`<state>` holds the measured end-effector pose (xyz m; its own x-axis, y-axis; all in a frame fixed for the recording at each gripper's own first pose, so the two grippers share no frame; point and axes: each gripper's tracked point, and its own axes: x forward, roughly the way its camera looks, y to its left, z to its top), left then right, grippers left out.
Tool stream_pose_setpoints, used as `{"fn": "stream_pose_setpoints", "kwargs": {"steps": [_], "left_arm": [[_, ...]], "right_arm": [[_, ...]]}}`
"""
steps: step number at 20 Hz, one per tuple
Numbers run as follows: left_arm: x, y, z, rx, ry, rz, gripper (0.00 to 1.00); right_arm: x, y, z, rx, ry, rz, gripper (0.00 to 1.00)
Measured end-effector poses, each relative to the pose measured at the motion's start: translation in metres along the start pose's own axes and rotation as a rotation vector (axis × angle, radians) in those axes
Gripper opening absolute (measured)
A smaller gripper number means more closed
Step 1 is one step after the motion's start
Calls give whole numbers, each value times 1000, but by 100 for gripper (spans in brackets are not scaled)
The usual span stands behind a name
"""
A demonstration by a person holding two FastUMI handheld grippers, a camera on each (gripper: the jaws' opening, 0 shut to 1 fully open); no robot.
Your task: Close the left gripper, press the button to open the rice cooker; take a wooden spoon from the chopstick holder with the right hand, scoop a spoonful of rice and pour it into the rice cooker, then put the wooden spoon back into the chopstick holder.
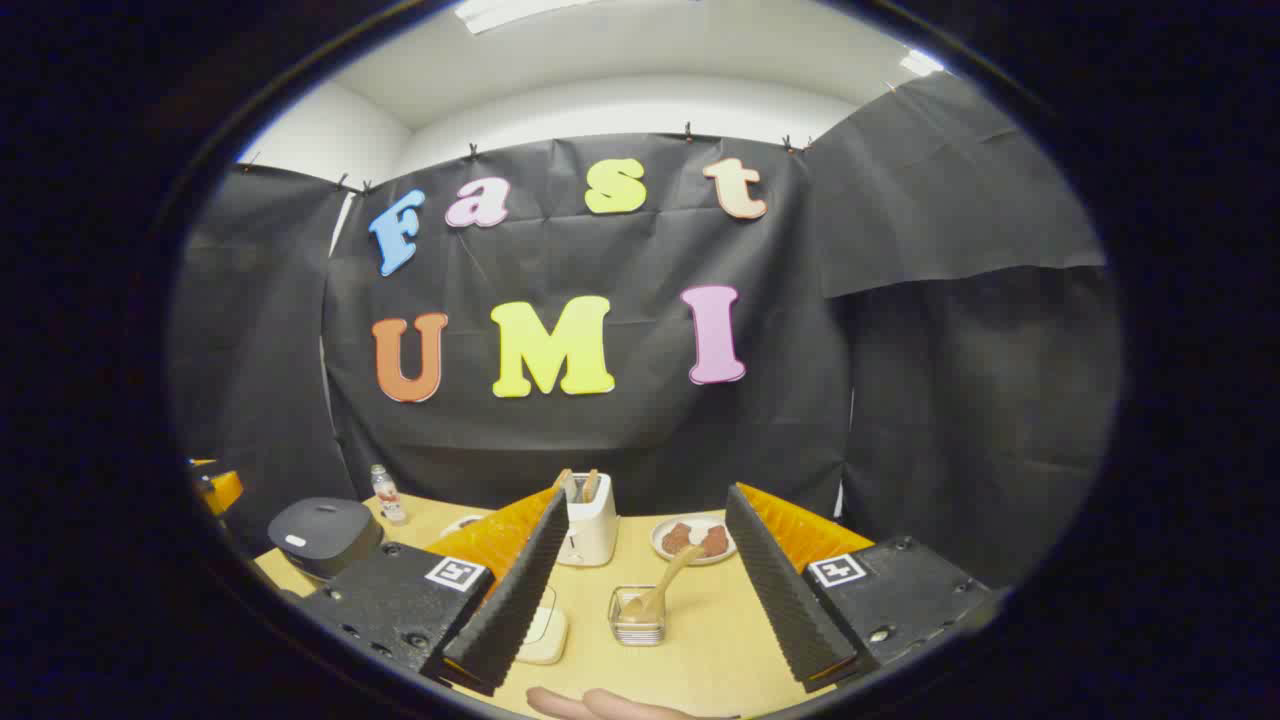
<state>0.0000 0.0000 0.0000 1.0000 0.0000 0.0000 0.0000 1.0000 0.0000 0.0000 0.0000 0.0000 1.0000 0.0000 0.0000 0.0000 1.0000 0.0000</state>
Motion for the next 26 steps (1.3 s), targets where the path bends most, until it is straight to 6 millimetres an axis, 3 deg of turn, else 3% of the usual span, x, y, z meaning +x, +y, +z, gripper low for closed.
{"fn": "stream_pose_setpoints", "kwargs": {"steps": [1,12,21,24,25,26], "left_arm": [[0,-2,-2,5,8,-3,96],[5,1,0,-41,17,-19,96],[13,1,-5,-43,15,-49,94],[13,-4,-10,-49,48,-73,60],[15,-9,-9,-48,51,-90,60],[17,-11,-11,-49,56,-95,53]], "right_arm": [[1,-1,-2,1,5,0,100],[7,-26,-13,0,30,-30,100],[0,-25,-33,-20,8,-3,98],[2,-24,-41,-31,22,5,98],[2,-24,-42,-37,22,6,100],[1,-23,-40,-41,17,9,98]]}}
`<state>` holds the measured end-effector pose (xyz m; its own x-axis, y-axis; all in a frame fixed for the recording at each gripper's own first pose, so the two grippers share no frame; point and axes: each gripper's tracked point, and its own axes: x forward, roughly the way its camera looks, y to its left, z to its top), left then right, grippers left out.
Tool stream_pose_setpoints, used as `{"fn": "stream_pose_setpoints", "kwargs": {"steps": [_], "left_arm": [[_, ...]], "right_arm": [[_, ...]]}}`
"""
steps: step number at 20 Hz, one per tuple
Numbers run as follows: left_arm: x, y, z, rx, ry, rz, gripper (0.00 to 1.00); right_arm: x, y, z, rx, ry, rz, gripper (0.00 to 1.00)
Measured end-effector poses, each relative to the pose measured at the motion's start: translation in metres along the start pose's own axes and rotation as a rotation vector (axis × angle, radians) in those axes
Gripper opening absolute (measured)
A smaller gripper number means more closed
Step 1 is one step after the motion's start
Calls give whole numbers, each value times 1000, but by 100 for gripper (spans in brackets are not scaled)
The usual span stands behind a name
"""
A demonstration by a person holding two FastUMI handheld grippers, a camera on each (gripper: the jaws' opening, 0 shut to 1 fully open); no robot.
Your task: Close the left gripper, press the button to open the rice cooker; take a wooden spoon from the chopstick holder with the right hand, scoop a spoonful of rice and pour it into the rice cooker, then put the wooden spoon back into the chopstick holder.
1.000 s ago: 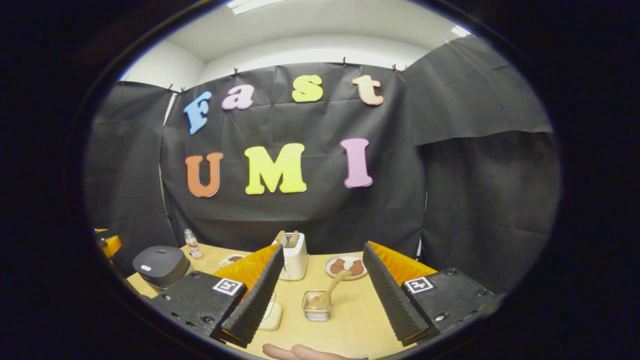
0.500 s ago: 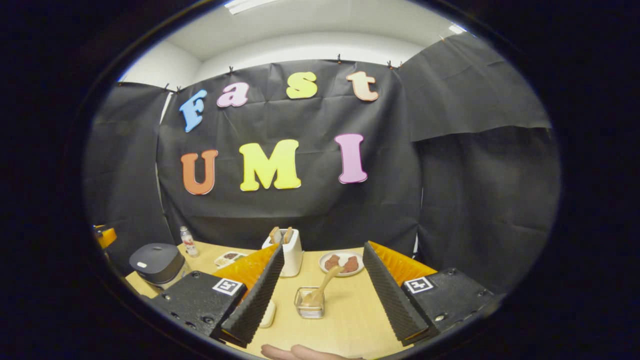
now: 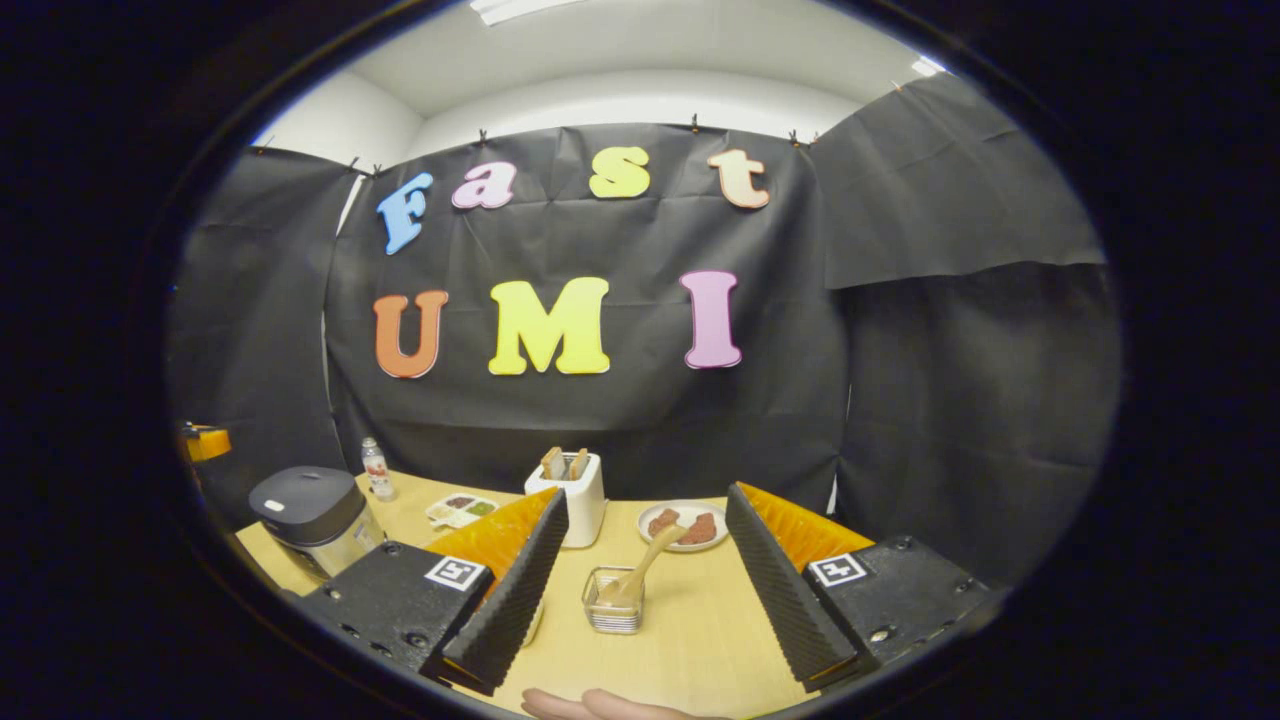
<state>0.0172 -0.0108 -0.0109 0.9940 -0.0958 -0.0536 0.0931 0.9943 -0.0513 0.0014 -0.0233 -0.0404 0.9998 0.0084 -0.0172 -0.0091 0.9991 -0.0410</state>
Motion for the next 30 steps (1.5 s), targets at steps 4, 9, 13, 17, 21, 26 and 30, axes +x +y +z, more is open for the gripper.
{"fn": "stream_pose_setpoints", "kwargs": {"steps": [4,9,13,17,21,26,30], "left_arm": [[18,6,-23,4,83,27,0],[44,17,-58,25,215,85,0],[57,20,-91,-10,340,95,0],[62,27,-111,-11,406,111,0],[59,25,-120,-49,453,112,0],[58,27,-124,-27,538,135,0],[54,28,-130,-37,587,142,0]], "right_arm": [[-1,0,-6,-5,2,10,99],[-2,3,-12,-14,18,23,100],[-1,2,-13,-33,38,18,100],[-8,9,-7,-56,42,26,100],[-24,20,7,-87,26,41,100],[-49,33,21,-102,-1,49,98],[-59,44,19,-98,31,59,100]]}}
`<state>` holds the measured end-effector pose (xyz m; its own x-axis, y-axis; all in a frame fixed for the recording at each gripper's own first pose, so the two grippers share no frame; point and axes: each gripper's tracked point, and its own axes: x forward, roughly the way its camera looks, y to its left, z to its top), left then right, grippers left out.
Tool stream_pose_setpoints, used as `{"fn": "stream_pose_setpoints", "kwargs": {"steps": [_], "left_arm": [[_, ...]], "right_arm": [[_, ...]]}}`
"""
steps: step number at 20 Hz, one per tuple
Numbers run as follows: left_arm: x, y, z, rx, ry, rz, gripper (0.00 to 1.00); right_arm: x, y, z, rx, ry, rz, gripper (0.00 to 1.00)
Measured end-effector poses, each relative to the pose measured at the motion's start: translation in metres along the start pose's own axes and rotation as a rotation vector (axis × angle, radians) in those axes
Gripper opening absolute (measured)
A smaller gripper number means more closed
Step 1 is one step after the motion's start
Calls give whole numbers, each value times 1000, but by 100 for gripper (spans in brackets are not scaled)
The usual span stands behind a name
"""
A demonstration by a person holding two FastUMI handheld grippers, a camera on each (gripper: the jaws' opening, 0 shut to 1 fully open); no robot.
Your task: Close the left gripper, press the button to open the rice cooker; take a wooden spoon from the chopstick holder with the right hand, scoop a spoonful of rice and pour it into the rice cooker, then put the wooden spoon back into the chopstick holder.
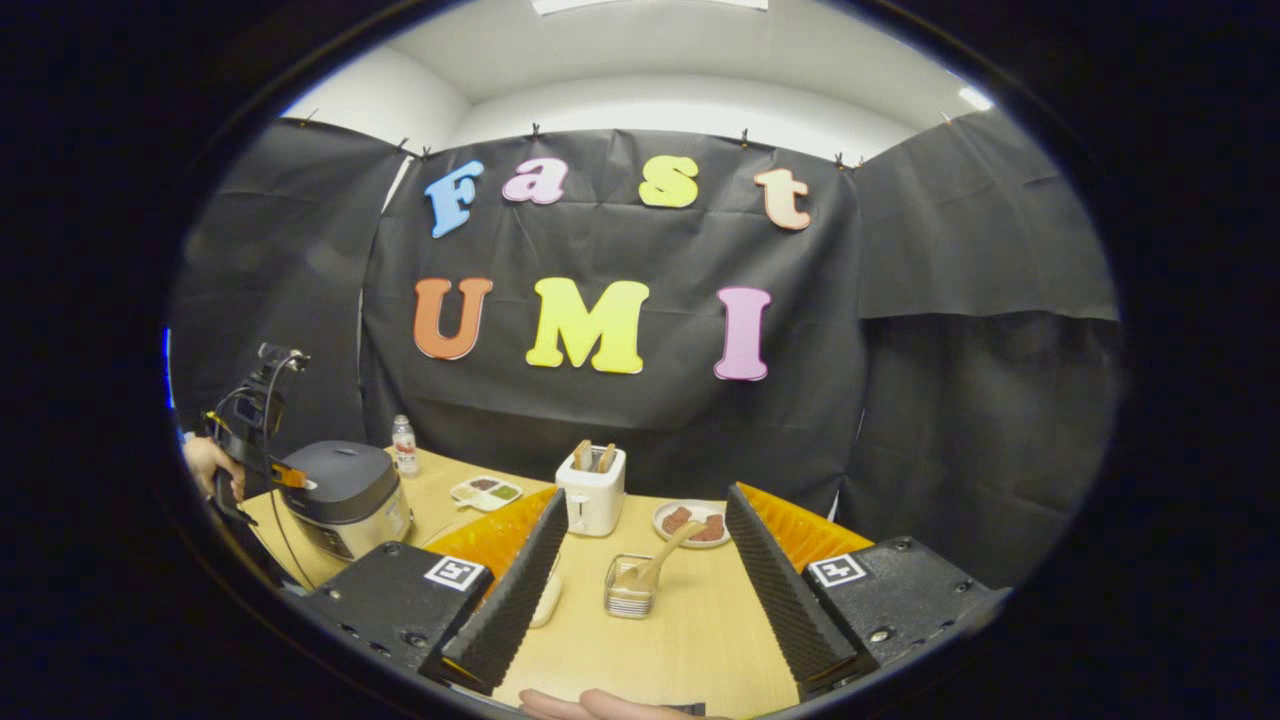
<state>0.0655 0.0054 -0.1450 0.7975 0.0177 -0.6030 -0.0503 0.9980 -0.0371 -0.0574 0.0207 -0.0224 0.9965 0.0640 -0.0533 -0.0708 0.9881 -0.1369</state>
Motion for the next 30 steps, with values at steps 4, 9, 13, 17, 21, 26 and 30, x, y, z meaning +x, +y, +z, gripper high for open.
{"fn": "stream_pose_setpoints", "kwargs": {"steps": [4,9,13,17,21,26,30], "left_arm": [[-1,-2,2,-24,23,-7,0],[-7,1,8,-20,4,8,0],[-62,-7,29,-35,-158,-57,36],[-117,-4,34,-68,-298,-73,96],[-160,-4,25,-43,-447,-61,94],[-197,-30,15,-89,-595,-161,94],[-199,-33,8,-118,-651,-187,94]], "right_arm": [[-4,2,0,3,8,-2,100],[-4,-13,-7,8,9,-22,100],[4,-28,-19,17,13,-50,100],[20,-36,-36,34,41,-67,100],[40,-41,-52,52,58,-77,100],[74,-48,-69,108,60,-82,100],[104,-52,-88,150,58,-77,100]]}}
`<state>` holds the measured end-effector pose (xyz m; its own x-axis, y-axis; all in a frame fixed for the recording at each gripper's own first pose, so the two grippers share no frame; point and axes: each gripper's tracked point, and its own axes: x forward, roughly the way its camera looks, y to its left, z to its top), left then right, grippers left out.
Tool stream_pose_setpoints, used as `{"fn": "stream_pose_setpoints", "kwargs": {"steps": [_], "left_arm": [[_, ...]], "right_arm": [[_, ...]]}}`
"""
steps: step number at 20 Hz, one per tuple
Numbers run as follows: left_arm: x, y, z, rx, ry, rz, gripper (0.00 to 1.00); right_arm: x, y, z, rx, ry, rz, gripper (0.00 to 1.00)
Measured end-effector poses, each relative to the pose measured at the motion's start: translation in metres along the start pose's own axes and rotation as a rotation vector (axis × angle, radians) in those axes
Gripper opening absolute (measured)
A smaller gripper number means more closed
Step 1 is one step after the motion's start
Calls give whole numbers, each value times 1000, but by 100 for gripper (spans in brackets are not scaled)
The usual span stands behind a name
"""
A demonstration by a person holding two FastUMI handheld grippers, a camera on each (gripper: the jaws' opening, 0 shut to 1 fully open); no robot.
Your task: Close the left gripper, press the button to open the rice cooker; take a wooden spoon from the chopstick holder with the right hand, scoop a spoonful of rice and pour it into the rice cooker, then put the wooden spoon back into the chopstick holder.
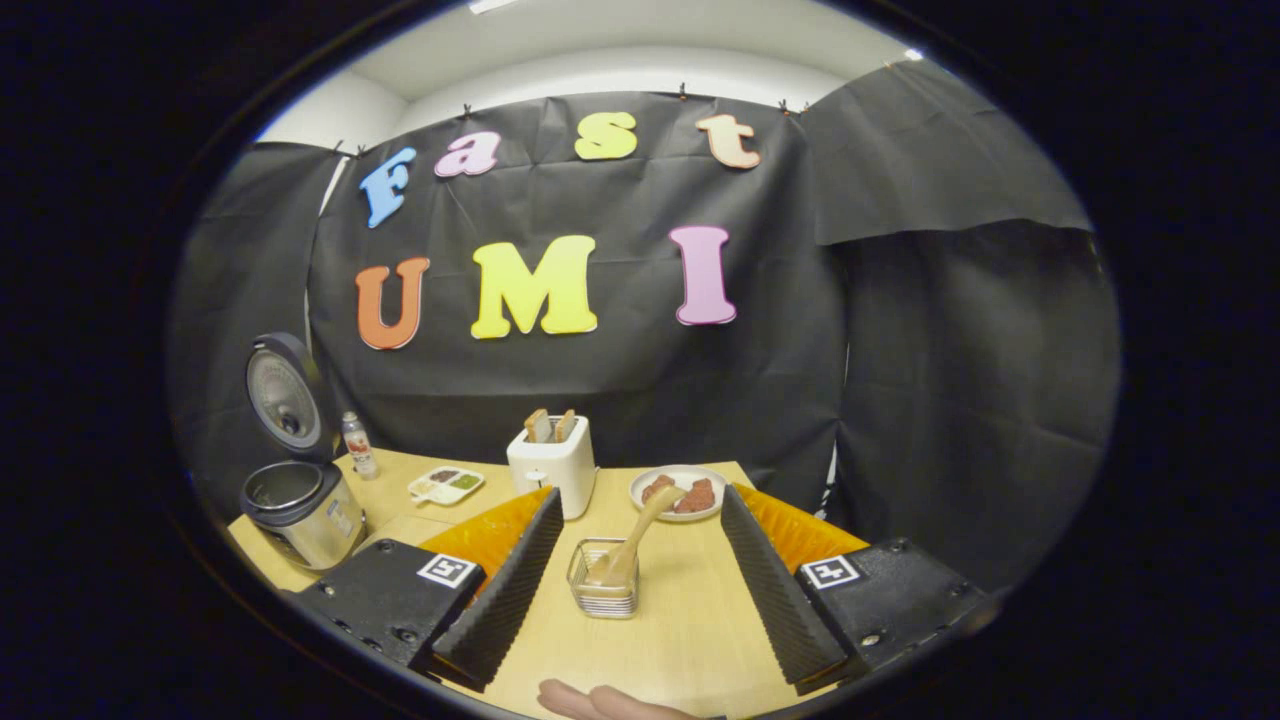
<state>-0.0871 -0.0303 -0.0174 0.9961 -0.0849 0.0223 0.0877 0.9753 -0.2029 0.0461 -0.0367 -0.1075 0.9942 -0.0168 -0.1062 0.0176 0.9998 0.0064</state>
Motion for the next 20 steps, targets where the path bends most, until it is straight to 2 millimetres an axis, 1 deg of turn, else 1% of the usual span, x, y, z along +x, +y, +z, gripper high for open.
{"fn": "stream_pose_setpoints", "kwargs": {"steps": [1,4,6,9,11,12,13,14,16,17,18,19,20], "left_arm": [[0,3,3,21,-30,18,94],[-7,6,2,100,-90,61,94],[-14,0,-1,133,-107,57,94],[-27,-6,-2,128,-135,38,94],[-33,-5,1,88,-155,25,94],[-34,-6,0,75,-158,13,94],[-34,-6,-2,70,-159,4,94],[-33,-6,-5,71,-154,-1,94],[-28,-4,-16,91,-136,6,94],[-25,0,-21,102,-126,11,94],[-20,1,-28,109,-113,16,94],[-17,3,-36,112,-95,20,94],[-14,4,-43,109,-78,22,94]], "right_arm": [[10,-3,-8,13,8,-4,100],[43,-13,-36,52,53,-22,100],[64,-16,-56,81,97,-22,100],[97,-15,-79,141,143,1,100],[120,-13,-90,191,144,16,98],[132,-11,-101,211,161,22,90],[143,-8,-113,219,186,28,93],[155,-7,-123,233,202,29,87],[175,-5,-130,258,210,32,84],[184,-1,-131,278,208,43,77],[193,3,-133,289,207,57,80],[202,-1,-139,300,224,32,77],[208,-1,-140,316,225,30,69]]}}
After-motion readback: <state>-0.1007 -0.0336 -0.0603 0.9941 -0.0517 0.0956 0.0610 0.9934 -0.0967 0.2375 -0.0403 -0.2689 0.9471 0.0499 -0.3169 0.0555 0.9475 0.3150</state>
